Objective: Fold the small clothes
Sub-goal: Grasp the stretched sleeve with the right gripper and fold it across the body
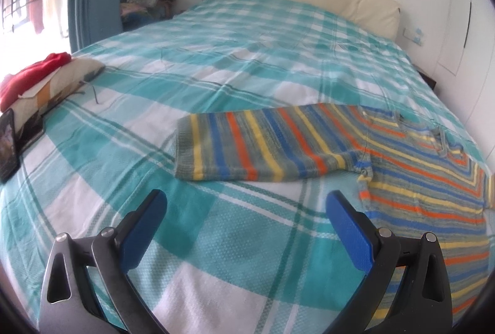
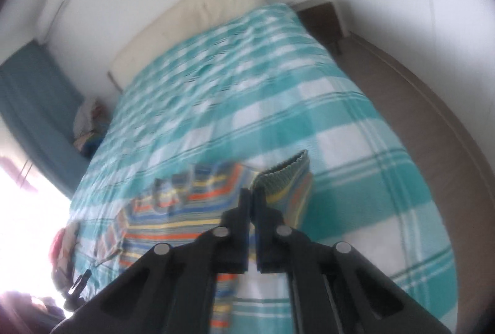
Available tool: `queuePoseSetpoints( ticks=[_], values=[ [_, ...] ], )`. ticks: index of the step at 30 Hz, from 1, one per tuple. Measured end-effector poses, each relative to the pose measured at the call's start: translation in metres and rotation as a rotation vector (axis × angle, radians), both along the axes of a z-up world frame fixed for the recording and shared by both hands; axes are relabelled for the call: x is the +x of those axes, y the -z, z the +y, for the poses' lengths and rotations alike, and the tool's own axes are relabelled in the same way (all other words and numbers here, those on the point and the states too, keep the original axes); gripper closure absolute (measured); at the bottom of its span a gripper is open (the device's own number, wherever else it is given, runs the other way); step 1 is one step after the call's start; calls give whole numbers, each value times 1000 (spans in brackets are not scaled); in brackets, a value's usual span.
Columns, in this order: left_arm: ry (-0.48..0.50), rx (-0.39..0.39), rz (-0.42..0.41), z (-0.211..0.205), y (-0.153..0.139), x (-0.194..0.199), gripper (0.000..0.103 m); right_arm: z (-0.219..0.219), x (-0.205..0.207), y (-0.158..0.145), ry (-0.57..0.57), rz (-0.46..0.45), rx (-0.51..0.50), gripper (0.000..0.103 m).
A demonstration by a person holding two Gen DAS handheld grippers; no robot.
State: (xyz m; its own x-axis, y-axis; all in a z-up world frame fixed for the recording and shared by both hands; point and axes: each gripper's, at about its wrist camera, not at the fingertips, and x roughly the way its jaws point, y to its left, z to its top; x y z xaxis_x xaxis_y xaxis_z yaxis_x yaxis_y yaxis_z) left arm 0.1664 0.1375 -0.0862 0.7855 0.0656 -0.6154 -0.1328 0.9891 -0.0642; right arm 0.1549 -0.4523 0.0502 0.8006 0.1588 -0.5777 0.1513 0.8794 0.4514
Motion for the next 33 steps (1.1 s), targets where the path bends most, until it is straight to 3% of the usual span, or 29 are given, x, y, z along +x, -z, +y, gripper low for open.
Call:
queuePoseSetpoints(
  ticks=[5,11,13,15,16,18,21,26,28,30,33],
  values=[
    [-15,3,-7,6,-3,1,1,101,67,-17,-181,13,-66,100],
    [-37,-30,-2,15,-3,3,1,183,125,12,-296,71,-108,98],
    [-41,-28,3,15,-2,4,1,190,143,28,-323,111,-28,88],
    [-42,-31,7,15,-2,4,1,187,148,40,-332,105,74,53],
    [-41,-33,8,16,-2,4,1,183,146,41,-333,81,110,45],
    [-41,-34,6,15,-2,3,1,174,140,41,-324,54,151,41],
    [-38,-42,8,14,-2,4,1,158,130,47,-301,91,138,40],
    [-28,-14,22,6,2,3,1,124,113,105,-245,301,133,40],
    [-25,2,23,3,2,2,1,112,102,121,-180,336,46,40],
    [-26,5,22,2,2,1,1,112,89,121,-135,321,-149,40],
    [-28,1,28,1,3,1,1,128,78,131,-224,335,-316,40]
  ],
)
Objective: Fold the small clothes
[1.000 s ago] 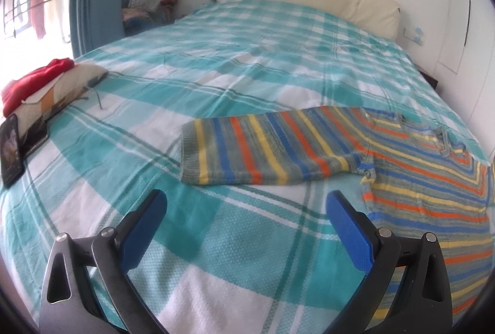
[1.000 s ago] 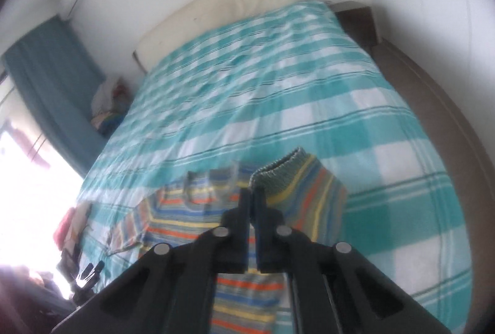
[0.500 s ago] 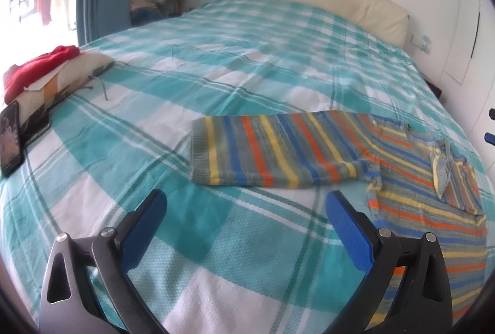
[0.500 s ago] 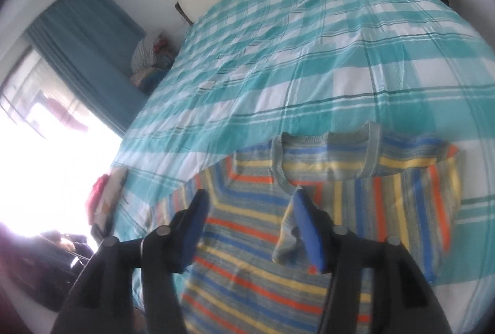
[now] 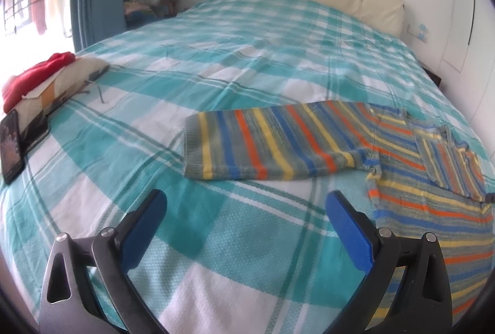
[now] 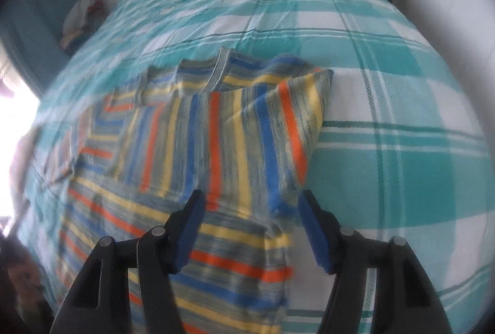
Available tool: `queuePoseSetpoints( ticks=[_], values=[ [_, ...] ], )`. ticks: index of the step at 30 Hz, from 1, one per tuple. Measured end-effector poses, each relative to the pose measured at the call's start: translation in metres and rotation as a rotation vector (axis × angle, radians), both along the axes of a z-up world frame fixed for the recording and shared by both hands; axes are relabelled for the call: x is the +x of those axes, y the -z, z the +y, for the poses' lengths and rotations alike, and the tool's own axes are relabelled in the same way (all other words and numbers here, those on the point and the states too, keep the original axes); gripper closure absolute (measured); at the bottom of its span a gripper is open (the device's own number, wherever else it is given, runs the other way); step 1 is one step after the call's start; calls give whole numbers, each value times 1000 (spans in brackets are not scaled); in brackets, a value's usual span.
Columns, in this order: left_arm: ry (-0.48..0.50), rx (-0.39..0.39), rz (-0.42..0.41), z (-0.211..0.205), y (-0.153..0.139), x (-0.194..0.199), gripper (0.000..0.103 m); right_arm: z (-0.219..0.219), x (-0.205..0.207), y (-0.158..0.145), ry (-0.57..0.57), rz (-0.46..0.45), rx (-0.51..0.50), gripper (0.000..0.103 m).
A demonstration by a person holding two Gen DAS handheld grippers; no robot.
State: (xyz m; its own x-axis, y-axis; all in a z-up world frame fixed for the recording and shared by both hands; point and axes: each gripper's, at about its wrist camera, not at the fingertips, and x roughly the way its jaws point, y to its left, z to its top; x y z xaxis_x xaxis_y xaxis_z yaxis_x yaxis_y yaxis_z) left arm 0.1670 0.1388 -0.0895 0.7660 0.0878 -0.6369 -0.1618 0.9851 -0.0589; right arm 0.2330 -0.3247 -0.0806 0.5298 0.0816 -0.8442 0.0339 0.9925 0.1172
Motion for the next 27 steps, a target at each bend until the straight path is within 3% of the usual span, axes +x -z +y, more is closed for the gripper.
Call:
queuePoseSetpoints(
  ticks=[3,5,7,9,13,17,27],
  values=[
    [4,7,11,-2,2,1,1,12,-4,25,-51,43,-188,42],
    [6,24,13,-3,2,-1,1,-3,-5,41,50,50,-351,42],
    [9,33,10,-2,1,-1,1,-32,-13,46,125,25,-229,41],
    [13,24,8,0,0,-1,1,-43,-19,44,144,9,-178,40],
    [22,-3,22,1,-1,5,1,-33,-29,35,114,-7,-204,40],
    [51,5,49,-4,4,7,1,-29,-59,22,124,-79,-183,38],
    [70,42,77,-12,12,8,1,-56,-164,16,315,-286,-157,28]
  ],
)
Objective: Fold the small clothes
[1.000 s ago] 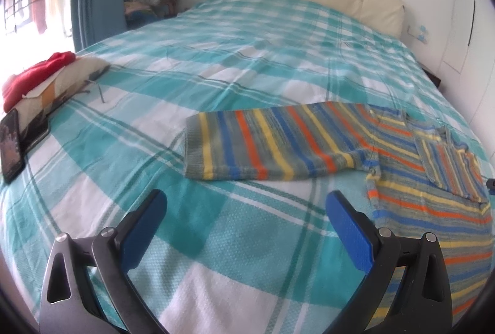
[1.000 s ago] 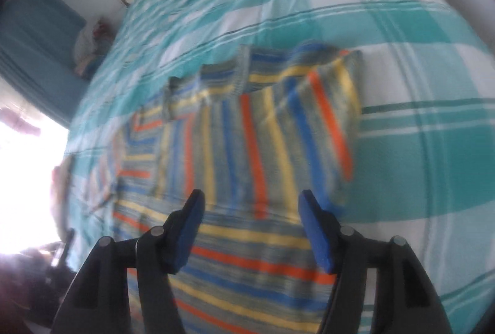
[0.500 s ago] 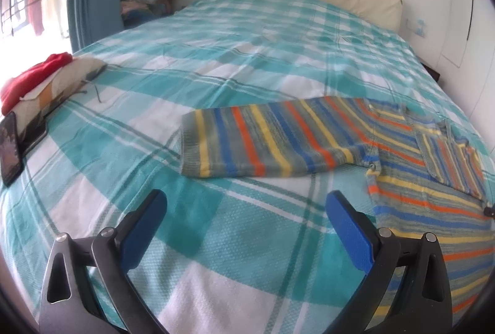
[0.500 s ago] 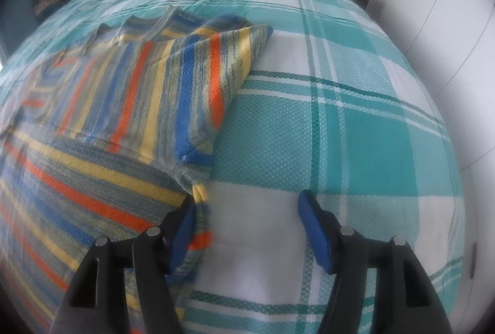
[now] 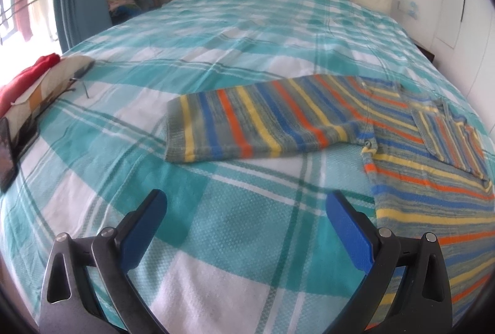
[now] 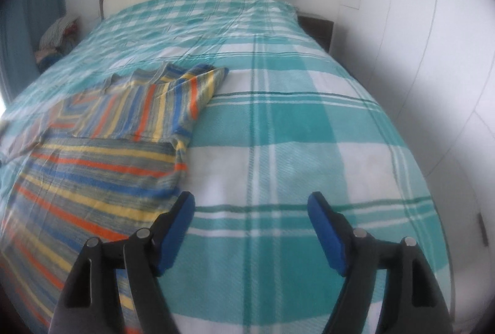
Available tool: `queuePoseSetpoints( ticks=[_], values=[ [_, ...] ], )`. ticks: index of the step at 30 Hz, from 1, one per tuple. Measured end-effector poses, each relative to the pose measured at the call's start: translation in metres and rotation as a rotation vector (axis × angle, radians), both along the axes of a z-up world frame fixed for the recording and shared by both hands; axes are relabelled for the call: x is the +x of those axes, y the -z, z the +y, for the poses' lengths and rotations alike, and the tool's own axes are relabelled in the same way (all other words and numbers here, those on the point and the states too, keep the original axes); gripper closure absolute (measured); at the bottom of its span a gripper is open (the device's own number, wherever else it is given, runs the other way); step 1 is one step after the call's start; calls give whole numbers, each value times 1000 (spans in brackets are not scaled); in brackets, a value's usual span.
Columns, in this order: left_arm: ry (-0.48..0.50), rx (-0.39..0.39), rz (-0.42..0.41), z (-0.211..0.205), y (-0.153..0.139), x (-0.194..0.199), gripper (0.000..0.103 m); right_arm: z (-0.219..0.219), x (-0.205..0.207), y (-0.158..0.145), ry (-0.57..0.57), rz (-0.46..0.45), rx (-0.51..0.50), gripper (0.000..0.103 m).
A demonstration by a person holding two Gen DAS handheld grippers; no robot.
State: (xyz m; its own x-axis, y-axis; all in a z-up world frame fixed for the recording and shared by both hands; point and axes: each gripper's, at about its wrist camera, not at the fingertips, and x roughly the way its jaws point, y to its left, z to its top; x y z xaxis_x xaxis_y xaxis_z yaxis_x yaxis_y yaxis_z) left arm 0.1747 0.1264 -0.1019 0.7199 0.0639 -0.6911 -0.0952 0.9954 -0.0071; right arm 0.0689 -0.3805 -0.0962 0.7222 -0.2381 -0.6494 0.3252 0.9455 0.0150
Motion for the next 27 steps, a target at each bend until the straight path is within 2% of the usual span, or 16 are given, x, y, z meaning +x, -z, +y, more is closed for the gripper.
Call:
queuePoseSetpoints(
  ticks=[5,9,11,16,27],
  values=[
    [-11,23,4,0,4,-1,1,-32,-29,21,116,-14,40,24],
    [-14,25,-1,0,4,-2,1,-52,-33,38,179,-6,161,24],
    [-12,25,-2,0,4,-1,1,-51,-33,42,188,-8,155,23],
    [-5,14,8,-1,3,1,1,-43,-24,51,179,30,99,12],
    [16,11,8,-4,0,-3,1,-40,-25,53,176,38,88,8]
  ],
)
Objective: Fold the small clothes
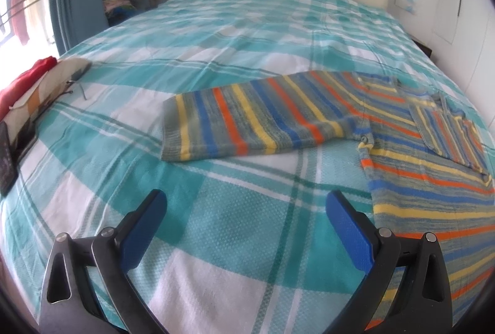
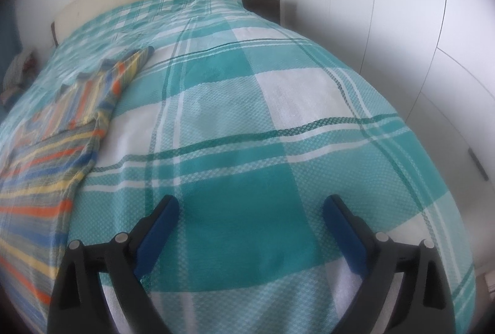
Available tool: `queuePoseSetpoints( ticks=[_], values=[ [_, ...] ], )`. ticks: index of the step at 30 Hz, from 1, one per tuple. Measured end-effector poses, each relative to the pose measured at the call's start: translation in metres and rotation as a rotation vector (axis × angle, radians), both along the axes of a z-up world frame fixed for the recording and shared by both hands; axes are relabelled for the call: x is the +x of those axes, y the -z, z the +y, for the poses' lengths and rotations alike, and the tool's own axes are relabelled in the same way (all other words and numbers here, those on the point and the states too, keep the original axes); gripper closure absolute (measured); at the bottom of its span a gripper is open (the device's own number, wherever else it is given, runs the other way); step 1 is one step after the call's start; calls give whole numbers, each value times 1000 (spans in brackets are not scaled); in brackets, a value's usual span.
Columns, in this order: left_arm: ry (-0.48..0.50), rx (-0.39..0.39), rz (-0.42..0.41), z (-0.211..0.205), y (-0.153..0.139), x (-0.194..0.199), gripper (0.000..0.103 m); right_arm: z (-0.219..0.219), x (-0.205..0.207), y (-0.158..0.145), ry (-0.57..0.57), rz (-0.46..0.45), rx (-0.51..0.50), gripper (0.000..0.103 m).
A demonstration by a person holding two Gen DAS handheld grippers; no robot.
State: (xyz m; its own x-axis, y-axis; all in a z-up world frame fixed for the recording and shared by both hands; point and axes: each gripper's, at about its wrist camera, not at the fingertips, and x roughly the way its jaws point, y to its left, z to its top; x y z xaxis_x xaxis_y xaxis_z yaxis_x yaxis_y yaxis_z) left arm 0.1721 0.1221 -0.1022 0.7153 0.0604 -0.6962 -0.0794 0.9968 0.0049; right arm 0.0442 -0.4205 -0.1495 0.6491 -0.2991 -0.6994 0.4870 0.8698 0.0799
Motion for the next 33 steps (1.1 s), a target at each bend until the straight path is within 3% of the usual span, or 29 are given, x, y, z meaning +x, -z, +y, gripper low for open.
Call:
queuePoseSetpoints(
  ticks=[23,26,29,33],
  values=[
    [-8,-2,28,4,3,2,1,0,0,0,0,0,1,7],
    [-11,-101,36,25,-6,2,1,0,0,0,0,1,1,7],
    [-75,-248,17,62,-12,0,1,-1,1,1,-2,1,2,6],
    [-146,-396,62,106,-9,17,1,0,1,1,-1,4,0,6]
  ],
)
